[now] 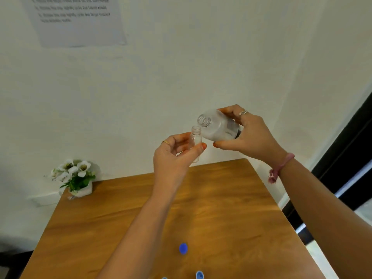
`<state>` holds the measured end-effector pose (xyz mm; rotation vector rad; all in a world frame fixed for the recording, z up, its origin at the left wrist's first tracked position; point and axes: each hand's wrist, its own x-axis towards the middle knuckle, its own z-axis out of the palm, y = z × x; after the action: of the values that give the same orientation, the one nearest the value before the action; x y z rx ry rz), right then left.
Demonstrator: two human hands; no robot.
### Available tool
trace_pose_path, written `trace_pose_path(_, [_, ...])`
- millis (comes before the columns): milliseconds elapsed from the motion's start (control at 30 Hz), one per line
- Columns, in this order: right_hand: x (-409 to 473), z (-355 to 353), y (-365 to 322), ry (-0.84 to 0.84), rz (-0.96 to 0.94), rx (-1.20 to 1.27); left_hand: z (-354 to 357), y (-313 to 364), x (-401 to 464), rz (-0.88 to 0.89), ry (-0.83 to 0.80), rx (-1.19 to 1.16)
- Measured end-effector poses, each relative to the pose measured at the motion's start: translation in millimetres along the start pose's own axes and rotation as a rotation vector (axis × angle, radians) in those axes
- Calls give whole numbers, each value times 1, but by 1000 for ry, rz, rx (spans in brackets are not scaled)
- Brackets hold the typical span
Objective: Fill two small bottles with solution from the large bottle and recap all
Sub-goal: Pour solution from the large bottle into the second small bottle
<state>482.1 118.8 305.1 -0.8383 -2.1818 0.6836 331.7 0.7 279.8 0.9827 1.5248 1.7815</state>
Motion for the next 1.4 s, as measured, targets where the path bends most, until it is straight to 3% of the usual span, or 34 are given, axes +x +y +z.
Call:
trace_pose_path(800, [41, -40, -31, 40, -241, -362, 7, 27, 12, 48, 49, -109])
trace_pose_path(1400, [52, -46, -36, 8, -274, -474, 9, 27, 18, 36, 55, -152])
